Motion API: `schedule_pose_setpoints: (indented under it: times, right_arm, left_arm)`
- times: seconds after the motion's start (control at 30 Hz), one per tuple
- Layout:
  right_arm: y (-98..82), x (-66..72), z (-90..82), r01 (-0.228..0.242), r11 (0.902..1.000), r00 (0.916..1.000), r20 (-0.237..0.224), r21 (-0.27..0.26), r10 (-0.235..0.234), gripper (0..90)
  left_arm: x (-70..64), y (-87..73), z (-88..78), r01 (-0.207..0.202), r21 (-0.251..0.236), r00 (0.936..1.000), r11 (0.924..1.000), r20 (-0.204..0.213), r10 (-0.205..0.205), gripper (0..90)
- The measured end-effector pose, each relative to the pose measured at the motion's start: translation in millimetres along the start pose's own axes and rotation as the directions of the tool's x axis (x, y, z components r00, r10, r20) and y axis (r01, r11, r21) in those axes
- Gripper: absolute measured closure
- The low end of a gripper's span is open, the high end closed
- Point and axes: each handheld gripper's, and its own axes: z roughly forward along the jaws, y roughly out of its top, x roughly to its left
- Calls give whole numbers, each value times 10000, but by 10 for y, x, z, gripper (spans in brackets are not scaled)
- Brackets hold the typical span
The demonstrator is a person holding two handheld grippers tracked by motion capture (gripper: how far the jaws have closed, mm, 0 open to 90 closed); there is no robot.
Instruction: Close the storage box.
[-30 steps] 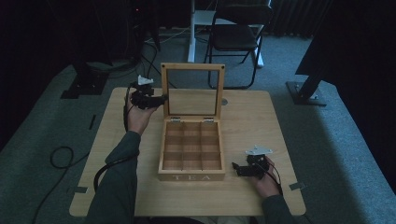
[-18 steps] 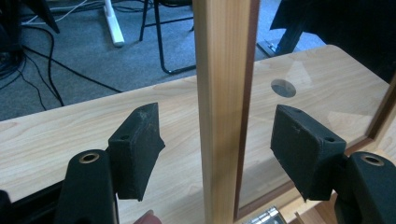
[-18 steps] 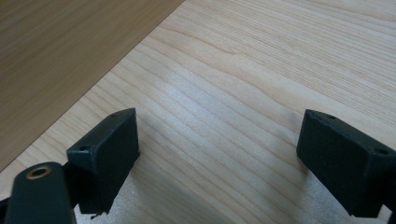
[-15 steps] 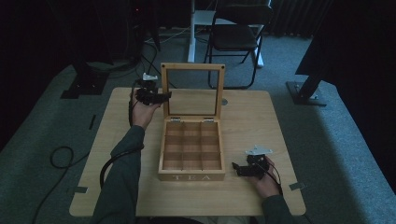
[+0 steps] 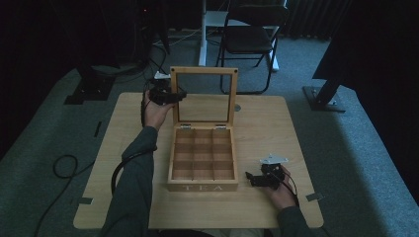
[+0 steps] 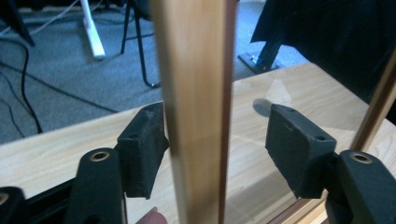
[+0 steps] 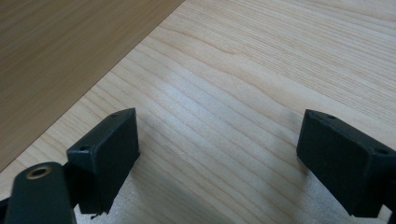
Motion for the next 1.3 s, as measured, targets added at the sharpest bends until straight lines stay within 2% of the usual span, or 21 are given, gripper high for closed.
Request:
schedule_pose_setpoints:
  times: [0.03, 0.13, 0.2, 0.3, 0.4, 0.6, 0.83, 1.1, 1.17, 1.3]
  right_arm:
    - [0, 0, 0, -5, 10000, 10000, -3, -1, 5, 125]
    - [0, 0, 0, 1, 10000, 10000, -2, 0, -1, 125]
    - [0, 0, 0, 0, 10000, 10000, -2, 1, 0, 125]
    - [0, 0, 0, 0, 10000, 10000, -1, 2, 0, 125]
    - [0, -1, -1, 11, 10000, 10000, 2, 6, -11, 125]
    - [0, 0, 0, 3, 10000, 10000, 7, 3, -3, 125]
    - [0, -1, 0, 7, 10000, 10000, 6, 0, -7, 125]
    - [0, 0, 0, 6, 10000, 10000, 7, 1, -6, 125]
    - [0, 0, 0, 5, 10000, 10000, 7, 0, -5, 125]
    - [0, 0, 0, 7, 10000, 10000, 7, 1, -7, 125]
  left_arm:
    - [-24, 31, -22, -126, -174, 9999, 9998, 95, 128, 395]
    - [-20, 46, -54, -67, -114, 10000, 9999, 50, 68, 428]
    - [-15, 33, -86, -19, -178, 9999, 9998, 164, 22, 461]
    - [-37, 15, -145, -113, -252, 9997, 9996, 226, 118, 470]
    - [-54, -30, -217, 134, -613, 9992, 9980, 377, -111, 478]
    - [-99, -94, -316, 134, -947, 9986, 9954, 520, -85, 470]
    - [-210, -156, -467, -312, -969, 9983, 9948, 456, 357, 456]
    - [-287, -219, -611, -276, -1083, 9976, 9937, 603, 343, 437]
    - [-307, -214, -664, -126, -1158, 9977, 9932, 641, 201, 434]
    - [-383, -165, -777, -197, -1278, 9982, 9916, 530, 267, 425]
